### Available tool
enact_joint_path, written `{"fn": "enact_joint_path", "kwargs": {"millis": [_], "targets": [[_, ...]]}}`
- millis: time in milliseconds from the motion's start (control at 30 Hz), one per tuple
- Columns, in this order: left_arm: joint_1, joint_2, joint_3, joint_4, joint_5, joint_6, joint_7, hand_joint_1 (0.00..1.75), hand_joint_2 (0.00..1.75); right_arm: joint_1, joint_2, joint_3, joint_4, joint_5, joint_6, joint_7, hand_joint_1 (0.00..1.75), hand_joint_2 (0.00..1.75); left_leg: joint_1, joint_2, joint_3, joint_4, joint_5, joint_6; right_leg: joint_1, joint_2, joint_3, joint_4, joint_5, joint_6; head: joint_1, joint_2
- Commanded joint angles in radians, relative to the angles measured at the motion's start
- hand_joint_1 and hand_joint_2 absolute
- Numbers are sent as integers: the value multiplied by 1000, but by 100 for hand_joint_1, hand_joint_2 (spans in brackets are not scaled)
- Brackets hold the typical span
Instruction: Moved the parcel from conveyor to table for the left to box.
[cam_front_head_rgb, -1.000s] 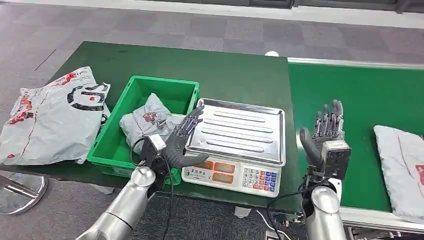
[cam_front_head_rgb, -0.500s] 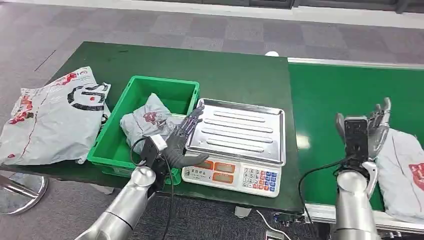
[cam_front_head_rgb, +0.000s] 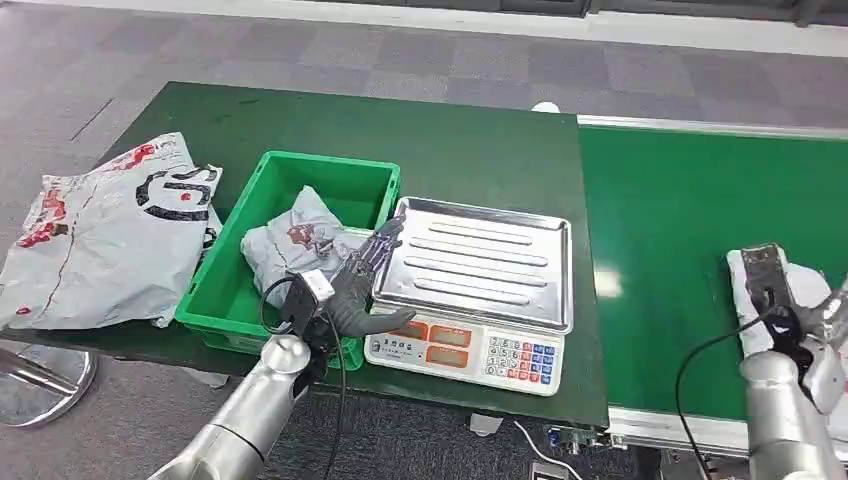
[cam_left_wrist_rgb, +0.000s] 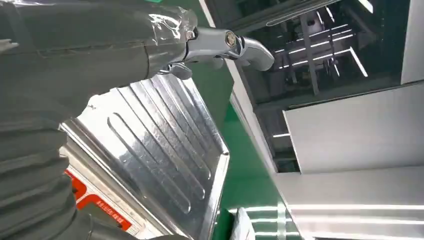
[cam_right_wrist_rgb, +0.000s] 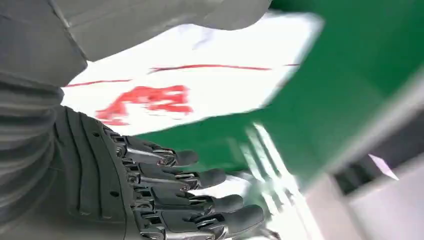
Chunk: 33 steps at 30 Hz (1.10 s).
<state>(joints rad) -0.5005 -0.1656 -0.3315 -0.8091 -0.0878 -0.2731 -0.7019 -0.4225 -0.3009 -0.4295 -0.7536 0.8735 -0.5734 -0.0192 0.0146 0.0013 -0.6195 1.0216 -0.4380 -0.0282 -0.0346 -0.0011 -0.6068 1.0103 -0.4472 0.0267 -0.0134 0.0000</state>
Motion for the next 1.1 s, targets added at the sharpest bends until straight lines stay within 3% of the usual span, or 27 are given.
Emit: {"fn": "enact_joint_path", "kwargs": {"millis": [33, 400, 800, 833, 1100], "targets": [[5, 34, 7, 24, 6, 2, 4, 0, 175, -75, -75, -71, 285, 60, 77, 127, 0, 175, 0, 2, 3, -1, -1, 1, 1, 1, 3, -2, 0, -2, 0, 0], [9, 37, 40, 25, -4, 0, 4, 0, 175, -119, -118, -26, 387, 215, 306, 352, 0, 175, 1, 2, 3, -1, -1, 1, 1, 2, 2, -2, 0, -3, 0, 0], [29, 47, 67, 2, -13, 4, 4, 0, 175, -171, -58, 14, 412, 278, 551, 362, 0, 175, 1, 6, 4, -3, -1, 1, 1, 6, 3, -3, 1, -3, 0, 0], [30, 47, 72, 1, -10, 2, 4, 0, 175, -181, -52, 19, 415, 285, 566, 364, 175, 175, 1, 5, 3, -1, -1, 1, 1, 5, 2, -2, 1, -3, 0, 0], [15, 38, 98, 19, -3, 0, 4, 0, 175, -237, -44, 43, 446, 310, 641, 363, 175, 175, 1, 4, 2, -1, 0, 1, 1, 4, 1, -1, 1, -2, 0, 0]]}}
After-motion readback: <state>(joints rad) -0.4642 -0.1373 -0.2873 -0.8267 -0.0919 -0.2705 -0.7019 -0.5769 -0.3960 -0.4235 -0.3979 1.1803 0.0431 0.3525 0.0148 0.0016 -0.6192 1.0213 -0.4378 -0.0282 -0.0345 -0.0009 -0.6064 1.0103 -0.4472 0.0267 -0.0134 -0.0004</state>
